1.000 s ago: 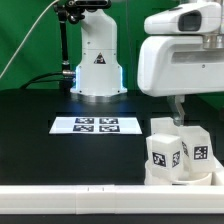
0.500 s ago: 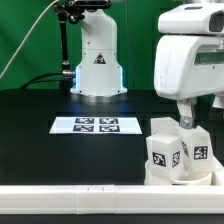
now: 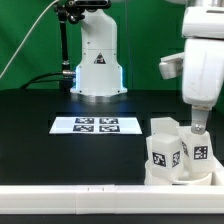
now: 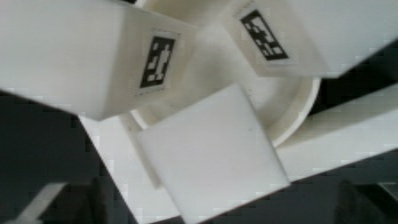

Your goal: Assemble stool

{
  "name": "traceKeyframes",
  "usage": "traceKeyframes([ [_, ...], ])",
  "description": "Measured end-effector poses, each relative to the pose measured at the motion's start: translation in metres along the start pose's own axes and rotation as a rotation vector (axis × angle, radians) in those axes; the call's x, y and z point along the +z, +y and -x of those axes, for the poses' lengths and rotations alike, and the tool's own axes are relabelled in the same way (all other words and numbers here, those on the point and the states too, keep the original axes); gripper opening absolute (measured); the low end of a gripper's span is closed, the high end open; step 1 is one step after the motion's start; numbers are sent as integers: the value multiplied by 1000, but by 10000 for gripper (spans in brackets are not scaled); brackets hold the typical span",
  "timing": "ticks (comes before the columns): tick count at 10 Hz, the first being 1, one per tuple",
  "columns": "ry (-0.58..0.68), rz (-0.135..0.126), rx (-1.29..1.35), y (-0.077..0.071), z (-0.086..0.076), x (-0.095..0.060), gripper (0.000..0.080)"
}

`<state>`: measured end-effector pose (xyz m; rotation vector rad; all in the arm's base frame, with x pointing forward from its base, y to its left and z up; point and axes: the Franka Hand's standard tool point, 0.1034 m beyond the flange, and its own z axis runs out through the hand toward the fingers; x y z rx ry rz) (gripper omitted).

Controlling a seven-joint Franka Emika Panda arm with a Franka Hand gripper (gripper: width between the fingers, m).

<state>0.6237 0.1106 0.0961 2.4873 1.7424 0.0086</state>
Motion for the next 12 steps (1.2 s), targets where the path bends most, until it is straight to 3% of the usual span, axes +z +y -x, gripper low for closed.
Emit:
traceKeyframes([
  [7,-65,15,-407,0,5,8,649],
  [12,-77,7,-396,-5,-1,17,649],
])
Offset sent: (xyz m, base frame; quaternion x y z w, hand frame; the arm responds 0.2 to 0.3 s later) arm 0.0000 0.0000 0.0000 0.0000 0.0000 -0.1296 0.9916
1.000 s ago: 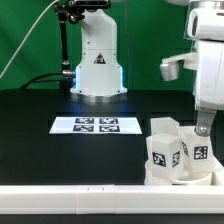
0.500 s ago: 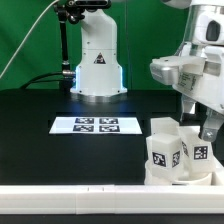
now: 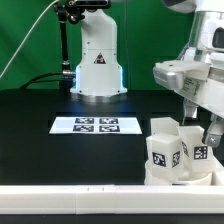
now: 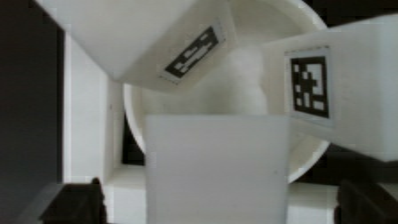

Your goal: Assemble stool

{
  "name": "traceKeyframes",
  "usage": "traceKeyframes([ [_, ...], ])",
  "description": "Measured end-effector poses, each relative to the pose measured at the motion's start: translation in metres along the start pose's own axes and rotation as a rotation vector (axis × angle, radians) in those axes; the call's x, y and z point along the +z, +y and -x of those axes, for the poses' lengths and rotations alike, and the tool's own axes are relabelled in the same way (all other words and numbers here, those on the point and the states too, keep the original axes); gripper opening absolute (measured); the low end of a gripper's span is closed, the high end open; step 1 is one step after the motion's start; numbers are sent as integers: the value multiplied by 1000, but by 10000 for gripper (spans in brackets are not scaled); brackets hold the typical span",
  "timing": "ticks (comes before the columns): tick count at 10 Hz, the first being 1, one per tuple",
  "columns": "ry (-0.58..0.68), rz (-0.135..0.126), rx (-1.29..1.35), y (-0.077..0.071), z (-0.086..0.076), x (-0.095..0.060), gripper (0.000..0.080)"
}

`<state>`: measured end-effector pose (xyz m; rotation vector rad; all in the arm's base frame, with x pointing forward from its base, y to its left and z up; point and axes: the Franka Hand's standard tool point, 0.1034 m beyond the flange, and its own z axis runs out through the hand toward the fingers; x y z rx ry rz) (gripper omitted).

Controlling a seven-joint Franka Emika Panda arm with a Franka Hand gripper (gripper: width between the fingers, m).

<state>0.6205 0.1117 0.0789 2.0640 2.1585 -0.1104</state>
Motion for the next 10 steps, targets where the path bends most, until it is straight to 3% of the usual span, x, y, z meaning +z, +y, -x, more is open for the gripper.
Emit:
traceKeyframes([
  [2,0,-2,16,0,-2,0,385],
  [3,0,-3,16,0,-2,0,337],
  [7,0,-4,159,0,0,0,337],
  [10,-20,-33,503,-5,2,1,337],
])
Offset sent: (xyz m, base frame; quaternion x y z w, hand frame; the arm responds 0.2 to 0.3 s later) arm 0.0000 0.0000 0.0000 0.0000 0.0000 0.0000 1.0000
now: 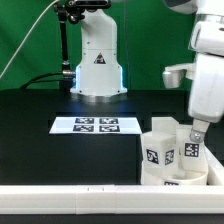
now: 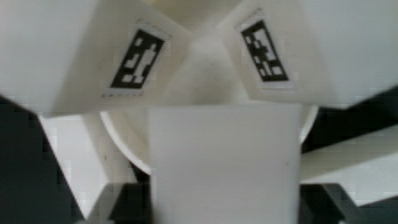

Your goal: Assemble stool

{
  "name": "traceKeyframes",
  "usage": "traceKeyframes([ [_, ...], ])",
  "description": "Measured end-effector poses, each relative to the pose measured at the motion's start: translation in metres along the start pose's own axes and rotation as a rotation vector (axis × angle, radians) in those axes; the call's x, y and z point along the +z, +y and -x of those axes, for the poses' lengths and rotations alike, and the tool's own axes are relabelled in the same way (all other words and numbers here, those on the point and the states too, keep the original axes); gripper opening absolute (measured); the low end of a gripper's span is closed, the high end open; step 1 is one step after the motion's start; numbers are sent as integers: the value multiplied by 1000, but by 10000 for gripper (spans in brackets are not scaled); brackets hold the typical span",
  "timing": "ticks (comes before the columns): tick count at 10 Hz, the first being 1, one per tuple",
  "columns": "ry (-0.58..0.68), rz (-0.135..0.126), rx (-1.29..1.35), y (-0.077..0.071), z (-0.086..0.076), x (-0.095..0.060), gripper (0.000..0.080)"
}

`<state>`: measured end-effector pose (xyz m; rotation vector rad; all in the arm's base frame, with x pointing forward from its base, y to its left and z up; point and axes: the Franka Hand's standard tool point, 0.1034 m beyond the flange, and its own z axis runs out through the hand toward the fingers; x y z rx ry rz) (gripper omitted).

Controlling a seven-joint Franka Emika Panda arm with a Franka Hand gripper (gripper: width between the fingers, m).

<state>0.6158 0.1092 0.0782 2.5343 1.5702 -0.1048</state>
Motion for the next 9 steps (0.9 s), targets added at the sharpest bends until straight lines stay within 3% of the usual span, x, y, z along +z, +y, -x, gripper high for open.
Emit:
traceKeyframes([
  [3,-62,-62,314,-4,4,1,337],
  [4,-71,-71,381,-5,4,0,337],
  [9,-80,-59,688,-5,3,0,338],
])
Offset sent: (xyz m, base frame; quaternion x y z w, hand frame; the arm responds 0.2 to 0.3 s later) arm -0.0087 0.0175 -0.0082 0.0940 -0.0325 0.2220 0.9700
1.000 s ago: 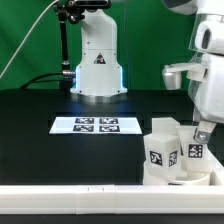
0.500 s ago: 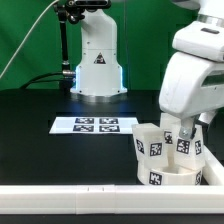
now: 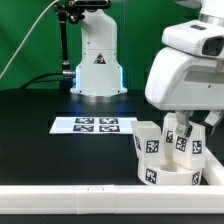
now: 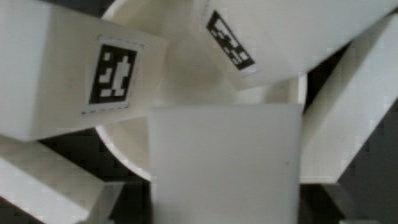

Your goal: Assemble stool

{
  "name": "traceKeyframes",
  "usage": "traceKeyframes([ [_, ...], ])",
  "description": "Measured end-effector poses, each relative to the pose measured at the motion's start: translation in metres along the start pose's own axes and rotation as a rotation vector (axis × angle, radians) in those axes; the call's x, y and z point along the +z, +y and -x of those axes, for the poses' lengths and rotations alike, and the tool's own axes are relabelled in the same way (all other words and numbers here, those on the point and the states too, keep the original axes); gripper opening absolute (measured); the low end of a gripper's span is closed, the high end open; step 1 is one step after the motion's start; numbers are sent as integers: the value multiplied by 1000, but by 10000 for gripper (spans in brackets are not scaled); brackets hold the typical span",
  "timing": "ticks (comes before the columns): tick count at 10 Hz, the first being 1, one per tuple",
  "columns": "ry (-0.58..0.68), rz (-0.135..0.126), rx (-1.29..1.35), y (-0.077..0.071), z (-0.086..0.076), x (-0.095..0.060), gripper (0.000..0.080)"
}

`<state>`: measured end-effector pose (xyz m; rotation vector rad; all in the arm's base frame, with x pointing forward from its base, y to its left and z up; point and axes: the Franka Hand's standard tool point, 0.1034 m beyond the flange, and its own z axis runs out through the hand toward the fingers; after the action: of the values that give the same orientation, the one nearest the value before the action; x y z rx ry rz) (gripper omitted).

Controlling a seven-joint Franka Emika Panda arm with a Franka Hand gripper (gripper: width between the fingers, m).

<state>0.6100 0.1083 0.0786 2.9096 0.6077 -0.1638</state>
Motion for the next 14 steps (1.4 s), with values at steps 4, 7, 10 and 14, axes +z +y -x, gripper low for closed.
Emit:
traceKeyframes([
  [4,-45,-129,435,5,6,3,338],
  [7,-59,-147,664,2,5,2,338],
  [10,-72,-142,861,2,4,1,338],
  [14,-28,-234,1268,8,4,3,338],
])
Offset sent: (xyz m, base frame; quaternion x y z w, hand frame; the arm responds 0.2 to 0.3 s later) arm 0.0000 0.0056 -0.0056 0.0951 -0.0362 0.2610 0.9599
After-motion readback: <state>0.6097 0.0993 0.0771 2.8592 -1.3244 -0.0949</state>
